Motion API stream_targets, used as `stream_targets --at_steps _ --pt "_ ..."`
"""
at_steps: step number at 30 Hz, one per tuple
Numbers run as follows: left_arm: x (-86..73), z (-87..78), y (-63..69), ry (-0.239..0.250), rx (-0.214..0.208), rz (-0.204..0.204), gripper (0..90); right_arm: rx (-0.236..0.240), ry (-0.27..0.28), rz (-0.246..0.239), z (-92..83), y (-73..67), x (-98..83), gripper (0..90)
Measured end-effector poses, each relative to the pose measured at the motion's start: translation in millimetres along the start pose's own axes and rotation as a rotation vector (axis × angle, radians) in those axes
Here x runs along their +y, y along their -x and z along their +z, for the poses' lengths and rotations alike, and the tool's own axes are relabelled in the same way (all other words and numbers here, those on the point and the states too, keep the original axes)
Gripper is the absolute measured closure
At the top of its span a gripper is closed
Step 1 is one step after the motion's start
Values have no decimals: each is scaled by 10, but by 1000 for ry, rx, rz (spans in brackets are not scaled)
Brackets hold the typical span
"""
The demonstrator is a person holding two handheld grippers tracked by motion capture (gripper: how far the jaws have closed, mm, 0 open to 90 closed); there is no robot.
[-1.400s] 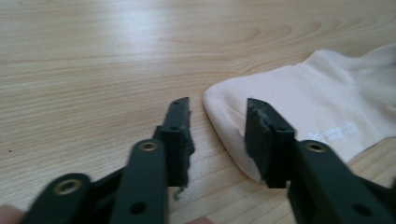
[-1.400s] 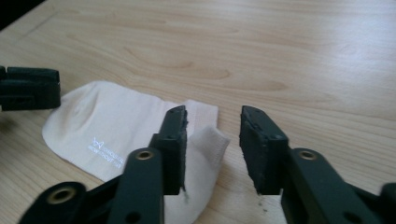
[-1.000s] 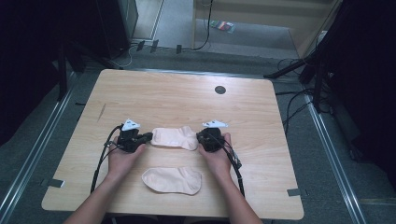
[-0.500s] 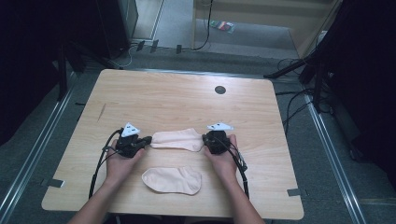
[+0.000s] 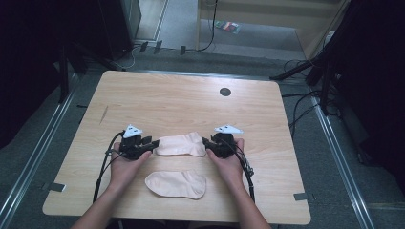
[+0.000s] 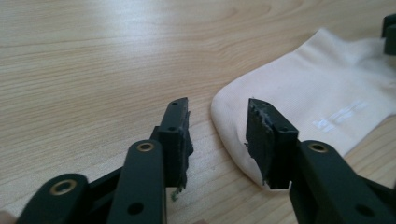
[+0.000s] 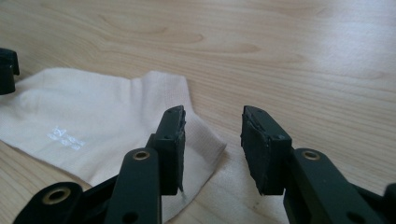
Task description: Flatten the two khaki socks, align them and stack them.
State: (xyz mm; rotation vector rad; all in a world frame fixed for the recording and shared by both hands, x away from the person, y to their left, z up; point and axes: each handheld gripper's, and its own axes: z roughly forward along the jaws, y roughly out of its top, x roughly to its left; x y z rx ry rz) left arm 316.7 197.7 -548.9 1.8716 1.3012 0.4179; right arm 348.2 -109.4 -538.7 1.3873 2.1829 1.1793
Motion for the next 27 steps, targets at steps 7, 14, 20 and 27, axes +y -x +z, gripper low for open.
stream_targets --at_steps 7,14,20,27 --pt "3 57 141 -30 52 104 656 -41 -28 -62 80 -102 -67 703" --pt "14 64 177 -25 66 122 887 -39 -24 -96 55 -148 -86 879" --pt "49 -44 193 6 11 107 898 -39 13 -85 -70 -169 -32 885" --pt "115 -287 177 73 -19 70 898 -11 51 -79 -281 -224 29 885"
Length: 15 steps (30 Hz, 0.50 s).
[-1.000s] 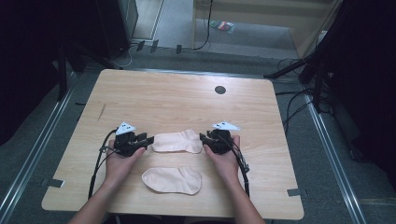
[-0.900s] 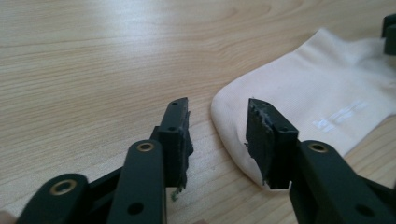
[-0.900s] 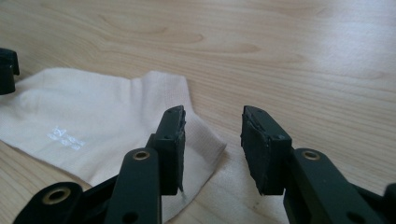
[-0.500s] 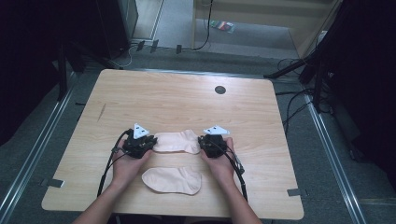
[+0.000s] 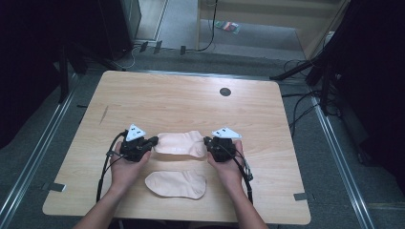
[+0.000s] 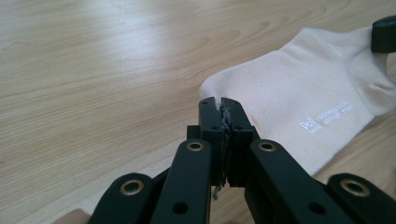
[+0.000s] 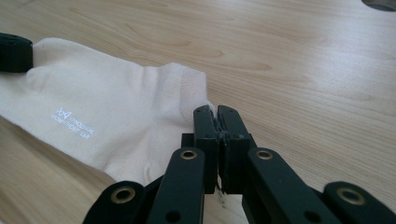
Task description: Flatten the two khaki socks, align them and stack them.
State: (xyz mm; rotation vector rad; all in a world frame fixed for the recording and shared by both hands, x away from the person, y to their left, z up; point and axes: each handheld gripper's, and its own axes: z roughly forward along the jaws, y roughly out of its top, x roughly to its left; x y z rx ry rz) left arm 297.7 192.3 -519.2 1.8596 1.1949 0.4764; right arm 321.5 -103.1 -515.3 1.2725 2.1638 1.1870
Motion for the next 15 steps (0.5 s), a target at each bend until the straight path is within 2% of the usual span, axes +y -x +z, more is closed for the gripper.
stream_targets --at_steps 3,7,15 --pt "14 -101 17 22 -10 -4 898 12 14 2 -86 -46 24 885" --pt "5 -248 69 31 -23 18 898 24 24 4 -201 -115 38 886" --pt "-144 -572 182 33 -68 28 897 70 25 7 -471 -235 -52 886"
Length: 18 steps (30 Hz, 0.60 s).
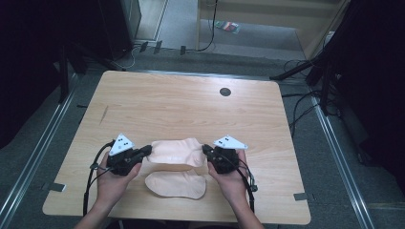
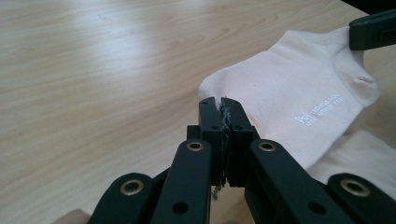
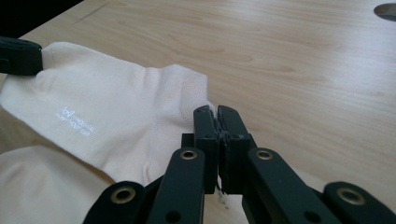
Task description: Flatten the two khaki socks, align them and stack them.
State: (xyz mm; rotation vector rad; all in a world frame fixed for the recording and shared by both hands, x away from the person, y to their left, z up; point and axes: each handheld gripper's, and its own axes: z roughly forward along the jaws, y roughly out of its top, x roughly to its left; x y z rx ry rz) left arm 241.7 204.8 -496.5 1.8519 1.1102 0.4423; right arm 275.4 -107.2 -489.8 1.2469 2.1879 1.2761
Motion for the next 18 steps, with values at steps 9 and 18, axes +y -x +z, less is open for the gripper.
stream_targets --at_steps 9,18 --pt "-255 -181 148 -46 -48 0 898 40 -36 5 -251 -185 -236 886" --pt "-373 -213 239 -98 -50 33 897 52 -88 17 -335 -273 -446 885"
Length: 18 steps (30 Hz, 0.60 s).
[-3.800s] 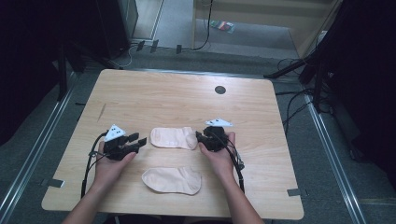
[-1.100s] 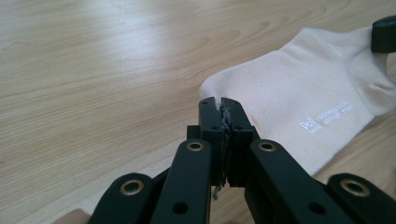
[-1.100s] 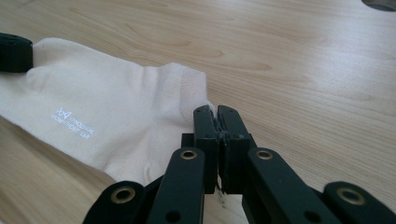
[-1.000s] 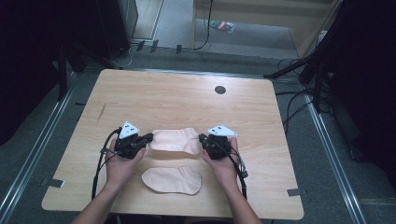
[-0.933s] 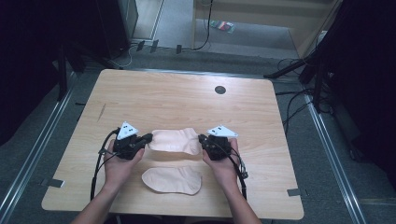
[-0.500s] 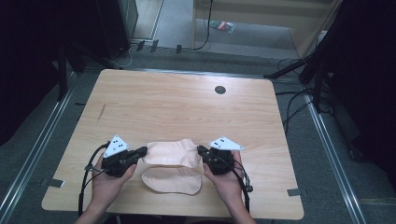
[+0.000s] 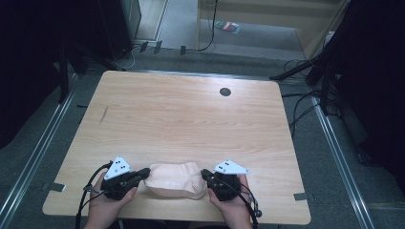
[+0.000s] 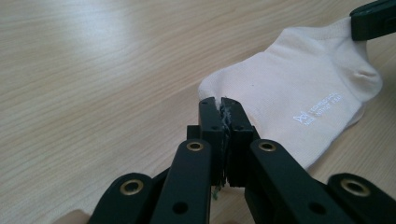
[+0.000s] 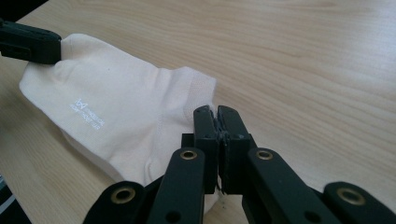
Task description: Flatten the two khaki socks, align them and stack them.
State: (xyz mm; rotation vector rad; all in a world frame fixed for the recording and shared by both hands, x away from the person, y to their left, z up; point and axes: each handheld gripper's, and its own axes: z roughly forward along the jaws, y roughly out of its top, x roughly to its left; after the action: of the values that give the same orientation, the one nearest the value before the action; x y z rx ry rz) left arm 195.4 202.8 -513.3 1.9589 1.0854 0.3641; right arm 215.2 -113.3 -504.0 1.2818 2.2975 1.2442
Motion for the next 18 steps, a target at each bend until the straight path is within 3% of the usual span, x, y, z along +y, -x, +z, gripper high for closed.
stream_targets --at_steps 8,9,12,13,16,18 --pt "-48 63 60 -55 4 32 884 -4 -40 -2 87 4 -91 880" --pt "-61 87 64 -69 -11 36 866 6 -55 3 104 5 -99 868" --pt "-69 51 86 -25 29 30 661 16 -78 -1 149 8 -123 630" --pt "-58 15 69 8 28 14 636 14 -75 4 143 7 -123 607" --pt "-32 -60 24 66 4 -29 670 1 -9 17 64 -3 -110 659" --pt "-27 -65 28 73 -17 -42 767 19 34 20 13 -25 -100 765"
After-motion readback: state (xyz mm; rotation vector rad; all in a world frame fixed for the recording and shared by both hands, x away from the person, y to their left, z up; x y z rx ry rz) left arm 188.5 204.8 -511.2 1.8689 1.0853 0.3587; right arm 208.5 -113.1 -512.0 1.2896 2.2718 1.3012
